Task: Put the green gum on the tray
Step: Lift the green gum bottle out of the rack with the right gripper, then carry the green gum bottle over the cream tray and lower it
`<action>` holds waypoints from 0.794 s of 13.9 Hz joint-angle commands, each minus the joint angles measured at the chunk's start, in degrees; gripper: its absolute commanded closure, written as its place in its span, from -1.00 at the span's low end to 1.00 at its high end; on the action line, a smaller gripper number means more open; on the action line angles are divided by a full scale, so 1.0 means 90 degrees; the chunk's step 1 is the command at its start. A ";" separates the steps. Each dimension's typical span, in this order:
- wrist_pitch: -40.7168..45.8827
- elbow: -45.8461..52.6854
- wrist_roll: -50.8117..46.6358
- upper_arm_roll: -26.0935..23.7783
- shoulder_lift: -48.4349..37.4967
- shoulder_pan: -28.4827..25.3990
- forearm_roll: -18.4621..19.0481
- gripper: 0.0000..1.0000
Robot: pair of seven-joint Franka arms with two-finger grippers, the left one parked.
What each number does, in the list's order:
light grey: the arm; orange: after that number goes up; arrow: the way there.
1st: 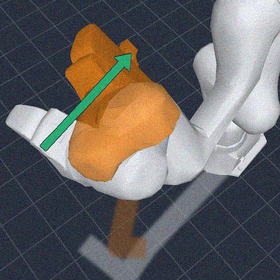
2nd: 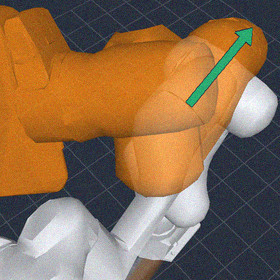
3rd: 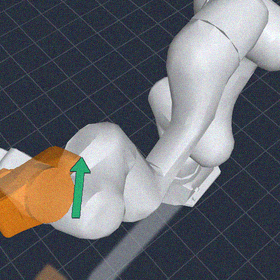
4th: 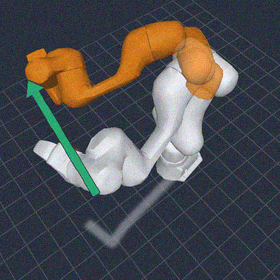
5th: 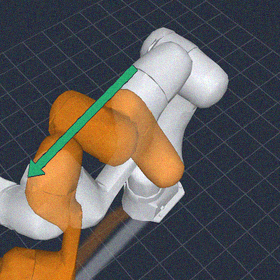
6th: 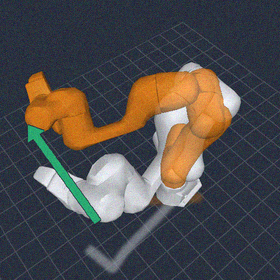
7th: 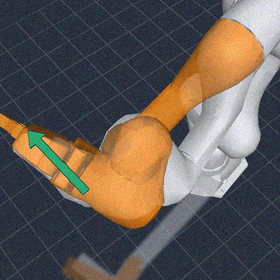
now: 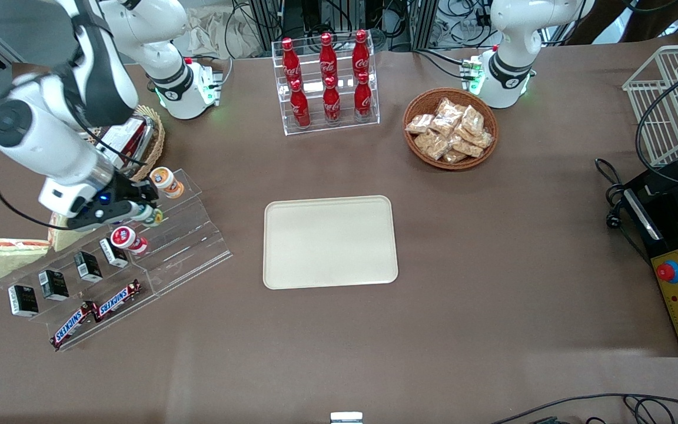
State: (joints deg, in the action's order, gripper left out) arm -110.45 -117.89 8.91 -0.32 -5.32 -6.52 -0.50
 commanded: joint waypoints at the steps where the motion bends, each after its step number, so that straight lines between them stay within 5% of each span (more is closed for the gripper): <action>1: 0.1252 0.1075 -0.0372 0.0006 0.0171 -0.0212 -0.0041 0.67; 4: 0.2027 0.1867 -0.1181 0.0006 0.0171 -0.0553 -0.0460 0.67; 11: 0.1660 0.2718 -0.5096 0.0016 0.1126 -0.2602 -0.0666 0.67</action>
State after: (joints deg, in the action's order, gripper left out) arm -94.32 -98.29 -29.27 -0.83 -1.10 -26.27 -4.52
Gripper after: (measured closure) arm 0.410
